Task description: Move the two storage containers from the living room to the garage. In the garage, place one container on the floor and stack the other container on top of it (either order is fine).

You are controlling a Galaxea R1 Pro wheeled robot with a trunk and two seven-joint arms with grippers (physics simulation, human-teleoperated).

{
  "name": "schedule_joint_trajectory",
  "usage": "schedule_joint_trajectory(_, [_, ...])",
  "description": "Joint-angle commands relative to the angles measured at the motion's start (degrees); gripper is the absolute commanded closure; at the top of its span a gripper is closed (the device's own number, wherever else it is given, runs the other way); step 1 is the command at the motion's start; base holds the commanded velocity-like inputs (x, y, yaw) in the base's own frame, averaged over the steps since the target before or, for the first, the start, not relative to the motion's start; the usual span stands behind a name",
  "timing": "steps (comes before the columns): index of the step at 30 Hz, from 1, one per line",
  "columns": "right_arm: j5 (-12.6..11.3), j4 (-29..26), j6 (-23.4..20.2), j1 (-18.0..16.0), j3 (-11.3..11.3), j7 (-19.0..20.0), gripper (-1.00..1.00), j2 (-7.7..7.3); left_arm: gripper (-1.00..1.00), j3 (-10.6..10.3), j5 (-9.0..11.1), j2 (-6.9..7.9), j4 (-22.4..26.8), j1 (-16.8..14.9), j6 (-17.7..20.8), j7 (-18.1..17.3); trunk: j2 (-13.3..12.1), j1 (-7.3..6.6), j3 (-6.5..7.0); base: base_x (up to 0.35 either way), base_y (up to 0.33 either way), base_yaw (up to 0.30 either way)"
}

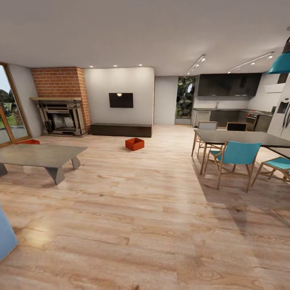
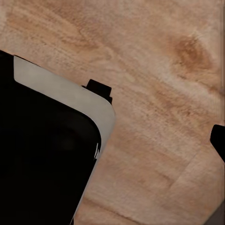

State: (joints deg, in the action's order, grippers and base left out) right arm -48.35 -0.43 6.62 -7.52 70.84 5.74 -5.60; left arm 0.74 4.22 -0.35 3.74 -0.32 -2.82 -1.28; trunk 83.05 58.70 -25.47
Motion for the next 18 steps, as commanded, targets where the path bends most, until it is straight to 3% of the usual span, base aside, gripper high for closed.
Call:
schedule_joint_trajectory(1, [-0.6, 0.0, 0.1, 0.0, 0.4, 0.2, -1.0, -0.02, -1.0, 0.0, 0.4, -0.01, 0.0, 0.0, -0.2, -0.1, 0.0, 0.03, -0.06, 0.319, 0.0, 0.0])
schedule_joint_trajectory(7, [-0.6, 0.0, 0.1, 0.0, 0.4, 0.2, -1.0, -0.02, -1.0, 0.0, 0.4, -0.01, 0.0, 0.0, -0.2, -0.1, 0.0, 0.03, -0.06, 0.319, 0.0, -0.008])
schedule_joint_trajectory(13, [-0.6, 0.0, 0.2, 0.0, 0.5, 0.2, -1.0, -0.02, -1.0, 0.0, 0.4, -0.01, 0.0, 0.0, -0.2, -0.1, 0.0, 0.03, -0.06, 0.319, 0.0, -0.174])
schedule_joint_trajectory(18, [-0.6, 0.0, 0.1, 0.0, 0.4, 0.2, -1.0, -0.02, -1.0, 0.0, 0.4, -0.01, 0.0, 0.0, -0.2, -0.1, 0.0, 0.03, -0.06, 0.319, 0.0, -0.048])
